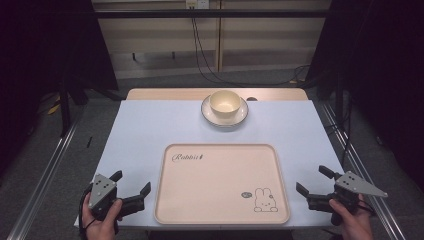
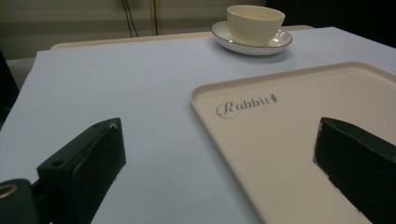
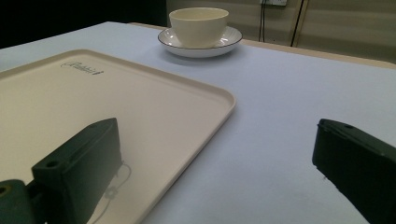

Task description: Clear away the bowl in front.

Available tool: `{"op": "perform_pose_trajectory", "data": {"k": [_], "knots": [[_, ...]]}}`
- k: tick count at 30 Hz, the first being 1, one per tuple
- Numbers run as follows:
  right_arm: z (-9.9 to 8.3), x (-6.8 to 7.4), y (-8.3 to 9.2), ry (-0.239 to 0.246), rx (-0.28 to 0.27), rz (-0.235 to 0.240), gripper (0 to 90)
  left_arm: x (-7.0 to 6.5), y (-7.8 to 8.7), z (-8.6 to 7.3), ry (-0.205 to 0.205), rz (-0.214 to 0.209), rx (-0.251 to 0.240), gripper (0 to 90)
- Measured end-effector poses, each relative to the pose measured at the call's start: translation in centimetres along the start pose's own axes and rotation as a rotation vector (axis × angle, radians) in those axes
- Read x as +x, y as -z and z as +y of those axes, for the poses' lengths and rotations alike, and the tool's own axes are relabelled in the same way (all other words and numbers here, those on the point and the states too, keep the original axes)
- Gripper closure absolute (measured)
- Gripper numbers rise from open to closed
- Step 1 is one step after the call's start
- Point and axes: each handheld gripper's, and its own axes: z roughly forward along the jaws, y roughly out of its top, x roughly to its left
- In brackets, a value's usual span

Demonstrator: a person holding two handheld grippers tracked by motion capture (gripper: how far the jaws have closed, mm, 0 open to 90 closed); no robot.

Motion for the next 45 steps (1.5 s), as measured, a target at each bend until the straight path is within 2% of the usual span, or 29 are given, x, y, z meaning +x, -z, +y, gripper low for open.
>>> {"op": "perform_pose_trajectory", "data": {"k": [1, 2, 4, 5, 8, 10, 16, 17, 20, 22, 28, 33, 40, 41, 43, 45], "knots": [[0.0, 0.0, 0.0, 0.003, 0.001, 0.000, 1.2, -0.2, -0.1, 0.1, 0.005, 0.013, -0.003, 2.4], [0.0, 0.0, 0.0, 0.001, 0.001, 0.002, 1.3, -0.3, -0.3, 0.3, 0.012, -0.014, -0.017, 2.4], [0.0, 0.0, 0.0, -0.006, 0.003, 0.005, 1.3, -0.4, -0.4, 0.5, 0.022, -0.025, -0.037, 2.6], [-0.1, 0.0, 0.0, 0.005, 0.002, 0.005, 1.3, -0.4, -0.4, 0.5, 0.009, -0.040, -0.033, 2.5], [0.0, 0.0, 0.0, 0.000, -0.002, 0.007, 1.3, -0.7, -0.6, 0.7, 0.000, -0.037, -0.036, 2.4], [0.0, 0.0, 0.0, 0.001, -0.008, 0.005, 1.3, -1.1, -0.8, 0.9, 0.000, -0.055, -0.060, 2.4], [0.0, 0.1, 0.0, 0.001, -0.016, 0.001, 1.3, -1.5, -1.3, 1.6, -0.008, -0.070, -0.058, 2.3], [0.0, 0.1, 0.0, 0.003, -0.017, 0.002, 1.3, -1.8, -1.6, 1.8, -0.021, -0.064, -0.057, 2.3], [0.0, 0.0, 0.0, -0.005, -0.017, 0.015, 1.4, -2.0, -1.9, 1.8, -0.026, -0.068, -0.057, 2.1], [0.0, 0.1, 0.0, -0.003, -0.020, 0.005, 1.4, -2.3, -2.4, 2.0, -0.043, -0.078, -0.049, 2.0], [0.1, 0.0, 0.0, 0.001, -0.025, 0.015, 1.4, -2.8, -3.2, 2.5, -0.040, -0.099, -0.057, 1.8], [0.1, 0.0, 0.0, 0.003, -0.027, 0.018, 1.3, -3.2, -4.1, 3.0, -0.073, -0.107, -0.045, 1.7], [0.1, 0.1, 0.0, 0.008, -0.030, 0.013, 1.4, -3.6, -5.4, 3.8, -0.052, -0.126, -0.043, 1.4], [0.1, 0.1, -0.1, 0.009, -0.032, 0.014, 1.4, -3.7, -5.9, 4.1, -0.060, -0.137, -0.042, 1.5], [0.1, 0.1, -0.1, 0.010, -0.032, 0.014, 1.4, -3.8, -6.2, 4.2, -0.054, -0.135, -0.048, 1.5], [0.1, 0.1, 0.0, 0.010, -0.033, 0.014, 1.4, -3.8, -6.6, 4.4, -0.066, -0.135, -0.039, 1.5]]}}
